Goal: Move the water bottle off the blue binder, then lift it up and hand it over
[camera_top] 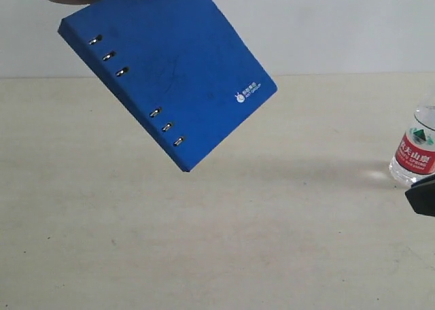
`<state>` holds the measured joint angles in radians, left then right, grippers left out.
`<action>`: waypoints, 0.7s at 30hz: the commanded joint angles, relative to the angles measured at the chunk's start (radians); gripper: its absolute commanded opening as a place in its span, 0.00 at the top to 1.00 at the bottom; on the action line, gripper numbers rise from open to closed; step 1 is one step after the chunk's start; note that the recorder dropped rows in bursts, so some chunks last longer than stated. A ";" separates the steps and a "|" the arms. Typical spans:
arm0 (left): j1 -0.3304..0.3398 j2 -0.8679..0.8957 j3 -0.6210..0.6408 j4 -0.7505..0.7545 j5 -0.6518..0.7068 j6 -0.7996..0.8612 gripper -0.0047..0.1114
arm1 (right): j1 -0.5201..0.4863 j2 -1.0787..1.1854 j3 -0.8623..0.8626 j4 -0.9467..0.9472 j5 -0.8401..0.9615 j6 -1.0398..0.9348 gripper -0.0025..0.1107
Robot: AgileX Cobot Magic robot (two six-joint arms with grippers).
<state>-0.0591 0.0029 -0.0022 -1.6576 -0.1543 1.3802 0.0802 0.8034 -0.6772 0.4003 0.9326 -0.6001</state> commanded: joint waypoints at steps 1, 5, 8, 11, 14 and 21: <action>0.004 -0.003 0.002 0.006 0.032 0.016 0.91 | 0.000 -0.005 0.002 0.005 -0.001 -0.011 0.98; 0.004 -0.003 0.002 0.291 0.293 0.096 0.91 | 0.000 -0.005 0.002 0.007 0.018 -0.011 0.98; 0.004 -0.003 -0.011 0.879 0.534 0.116 0.91 | 0.000 -0.005 0.002 0.007 0.043 -0.011 0.98; 0.004 -0.003 0.002 1.326 0.581 0.116 0.91 | 0.000 -0.005 0.002 0.007 0.045 -0.011 0.98; 0.004 -0.003 0.002 1.441 0.489 0.116 0.91 | 0.000 -0.005 0.002 0.007 0.044 -0.011 0.98; 0.004 -0.002 0.002 1.445 0.483 0.116 0.91 | 0.000 -0.005 0.002 0.007 0.044 -0.011 0.98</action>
<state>-0.0591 0.0029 0.0010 -0.2163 0.3370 1.4958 0.0802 0.8034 -0.6772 0.4010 0.9749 -0.6016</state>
